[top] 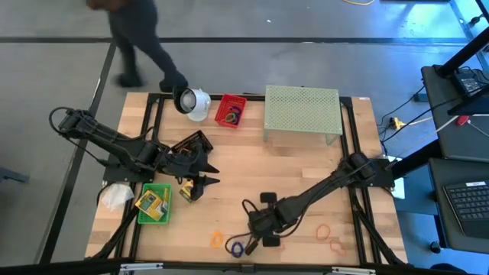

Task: Pick & Place Office Desk Supplies
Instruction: Put the blue rubber band into the black bin

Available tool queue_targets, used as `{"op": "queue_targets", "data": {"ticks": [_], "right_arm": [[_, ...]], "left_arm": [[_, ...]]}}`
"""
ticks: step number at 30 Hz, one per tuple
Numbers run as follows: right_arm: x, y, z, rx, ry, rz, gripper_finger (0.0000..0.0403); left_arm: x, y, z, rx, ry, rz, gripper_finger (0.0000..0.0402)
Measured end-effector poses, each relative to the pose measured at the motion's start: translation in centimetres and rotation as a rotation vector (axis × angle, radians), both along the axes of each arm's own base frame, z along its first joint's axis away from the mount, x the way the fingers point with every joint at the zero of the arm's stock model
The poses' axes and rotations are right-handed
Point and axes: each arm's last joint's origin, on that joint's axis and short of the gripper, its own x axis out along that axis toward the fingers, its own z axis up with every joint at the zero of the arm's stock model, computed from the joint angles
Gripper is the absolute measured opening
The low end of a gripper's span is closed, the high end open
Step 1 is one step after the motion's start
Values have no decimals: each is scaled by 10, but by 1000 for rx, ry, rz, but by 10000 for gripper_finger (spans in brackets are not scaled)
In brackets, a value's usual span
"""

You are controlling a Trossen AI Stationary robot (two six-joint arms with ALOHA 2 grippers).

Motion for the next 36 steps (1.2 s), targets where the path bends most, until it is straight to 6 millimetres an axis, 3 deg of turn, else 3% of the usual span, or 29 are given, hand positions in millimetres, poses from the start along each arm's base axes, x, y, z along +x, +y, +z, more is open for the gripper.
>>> {"op": "queue_targets", "data": {"ticks": [9,15,20,29,36], "right_arm": [[-5,-33,73,-153,-259,-99,3],[-2,-49,107,-274,-473,-145,3],[13,-50,117,-309,-606,-44,2],[21,-48,125,-394,-683,114,2],[21,-49,126,-477,-683,152,2]], "left_arm": [[-6,-16,0,82,-9,-89,157],[5,-40,-4,192,-90,-177,157],[22,-57,-11,260,-181,-228,157],[38,-63,-24,415,-207,-94,157],[38,-62,-21,319,-228,-44,157]]}}
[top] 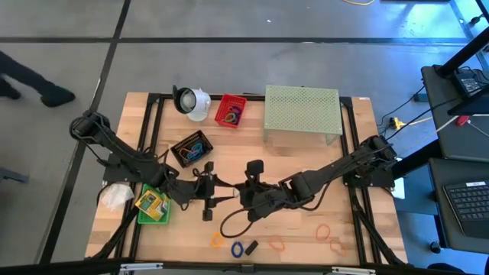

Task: Pick & Place Office Desk Supplies
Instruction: Put the blue rubber band into the black bin

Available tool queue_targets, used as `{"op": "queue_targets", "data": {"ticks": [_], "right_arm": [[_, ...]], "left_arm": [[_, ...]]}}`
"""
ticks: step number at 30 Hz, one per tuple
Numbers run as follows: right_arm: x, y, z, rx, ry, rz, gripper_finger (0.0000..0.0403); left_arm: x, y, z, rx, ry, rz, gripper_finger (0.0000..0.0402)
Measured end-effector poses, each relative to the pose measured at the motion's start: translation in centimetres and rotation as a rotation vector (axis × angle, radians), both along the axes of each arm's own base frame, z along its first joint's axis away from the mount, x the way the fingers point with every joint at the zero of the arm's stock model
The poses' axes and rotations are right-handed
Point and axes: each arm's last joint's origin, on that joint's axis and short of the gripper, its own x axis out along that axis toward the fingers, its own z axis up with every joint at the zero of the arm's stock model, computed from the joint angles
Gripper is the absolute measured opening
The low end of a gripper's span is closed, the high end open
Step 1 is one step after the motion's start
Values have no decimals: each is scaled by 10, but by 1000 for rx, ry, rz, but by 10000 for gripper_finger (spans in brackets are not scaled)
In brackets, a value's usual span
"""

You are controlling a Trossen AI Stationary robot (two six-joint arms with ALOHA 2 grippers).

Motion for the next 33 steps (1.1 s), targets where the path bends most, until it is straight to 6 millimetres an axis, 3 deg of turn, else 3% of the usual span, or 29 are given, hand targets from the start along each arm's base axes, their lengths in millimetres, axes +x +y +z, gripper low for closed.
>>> {"op": "queue_targets", "data": {"ticks": [16,33], "right_arm": [[0,-3,1,-68,5,-5,2],[4,-4,6,-169,-20,24,2]], "left_arm": [[-13,11,23,81,-82,114,157],[-5,8,1,-24,-1,168,157]]}}
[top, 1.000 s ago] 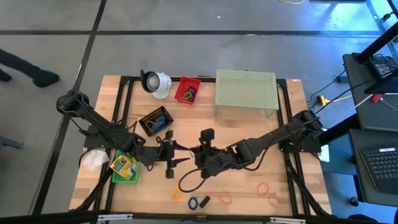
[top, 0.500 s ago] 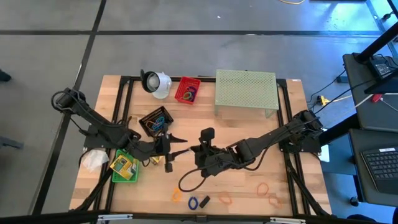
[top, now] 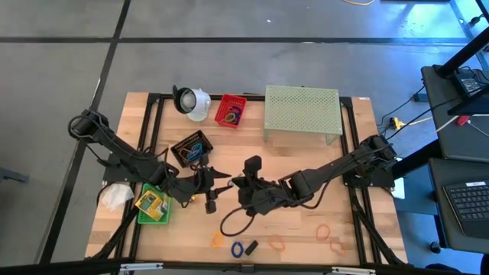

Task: Pick & Place Office Desk Supplies
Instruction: Put the blue rubber band into the black bin

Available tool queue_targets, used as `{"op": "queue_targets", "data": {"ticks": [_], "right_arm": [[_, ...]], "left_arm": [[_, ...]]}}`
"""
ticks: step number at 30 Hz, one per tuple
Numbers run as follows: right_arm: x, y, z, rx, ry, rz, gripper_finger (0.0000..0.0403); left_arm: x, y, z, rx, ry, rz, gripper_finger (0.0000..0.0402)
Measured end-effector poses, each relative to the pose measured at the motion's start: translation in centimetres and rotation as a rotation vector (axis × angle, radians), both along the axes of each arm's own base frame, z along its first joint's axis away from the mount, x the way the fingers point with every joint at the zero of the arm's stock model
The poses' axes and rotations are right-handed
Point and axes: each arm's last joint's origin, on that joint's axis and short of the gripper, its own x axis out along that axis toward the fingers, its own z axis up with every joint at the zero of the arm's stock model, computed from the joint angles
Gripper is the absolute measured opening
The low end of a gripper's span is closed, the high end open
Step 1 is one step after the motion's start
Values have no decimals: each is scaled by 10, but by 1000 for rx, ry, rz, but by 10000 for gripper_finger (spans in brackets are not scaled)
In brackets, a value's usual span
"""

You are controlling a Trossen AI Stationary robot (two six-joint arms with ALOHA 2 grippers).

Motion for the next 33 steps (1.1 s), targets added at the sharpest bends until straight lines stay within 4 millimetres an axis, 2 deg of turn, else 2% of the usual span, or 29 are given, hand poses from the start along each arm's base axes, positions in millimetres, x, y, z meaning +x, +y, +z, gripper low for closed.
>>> {"op": "queue_targets", "data": {"ticks": [4,9,11,16,22,27,33], "right_arm": [[0,0,0,2,-2,-1,2],[0,1,0,41,-2,9,17],[0,2,-1,74,1,27,28],[1,3,-2,181,5,44,74],[-10,-4,11,339,28,51,167],[-27,-9,19,494,110,-1,225],[-42,-6,4,664,277,-163,237]], "left_arm": [[0,0,0,-10,-4,4,132],[-1,-1,0,-9,6,-13,33],[-1,-1,-1,-15,11,-21,11],[-1,0,-2,4,31,-20,2],[-3,11,-7,36,106,20,2],[-13,38,-13,42,247,145,2],[-35,76,-31,55,535,328,2]]}}
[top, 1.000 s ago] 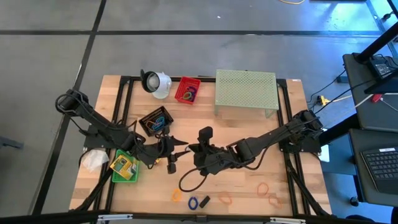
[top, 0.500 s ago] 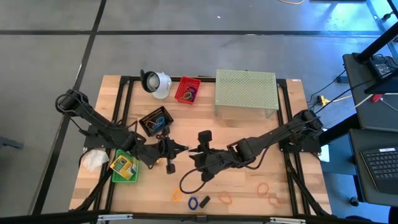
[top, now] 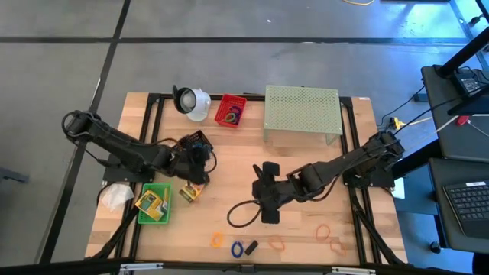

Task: Pick & Place Office Desk Supplies
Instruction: Put the blue rubber band into the black bin

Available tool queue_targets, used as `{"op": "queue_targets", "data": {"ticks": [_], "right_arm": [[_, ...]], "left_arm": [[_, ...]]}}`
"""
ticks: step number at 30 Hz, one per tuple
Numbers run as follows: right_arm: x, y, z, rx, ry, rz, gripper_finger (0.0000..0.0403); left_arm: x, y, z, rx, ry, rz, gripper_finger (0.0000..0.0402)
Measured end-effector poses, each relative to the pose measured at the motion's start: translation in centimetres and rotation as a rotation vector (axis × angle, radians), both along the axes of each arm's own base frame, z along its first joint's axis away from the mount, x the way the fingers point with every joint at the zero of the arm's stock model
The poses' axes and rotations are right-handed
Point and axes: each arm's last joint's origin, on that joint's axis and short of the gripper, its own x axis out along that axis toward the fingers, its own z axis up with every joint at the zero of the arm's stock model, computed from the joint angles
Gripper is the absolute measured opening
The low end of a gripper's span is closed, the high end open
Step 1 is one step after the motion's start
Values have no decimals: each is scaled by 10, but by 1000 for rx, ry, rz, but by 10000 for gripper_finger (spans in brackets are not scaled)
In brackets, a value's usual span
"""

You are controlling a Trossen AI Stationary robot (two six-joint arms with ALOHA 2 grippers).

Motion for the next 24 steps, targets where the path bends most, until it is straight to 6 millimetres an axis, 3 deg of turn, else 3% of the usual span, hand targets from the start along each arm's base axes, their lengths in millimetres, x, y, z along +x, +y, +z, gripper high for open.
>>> {"op": "queue_targets", "data": {"ticks": [11,24], "right_arm": [[-19,46,-49,82,285,-89,211],[-21,90,-114,201,515,-143,210]], "left_arm": [[-34,45,-49,-112,275,196,2],[-36,49,-55,-184,321,171,12]]}}
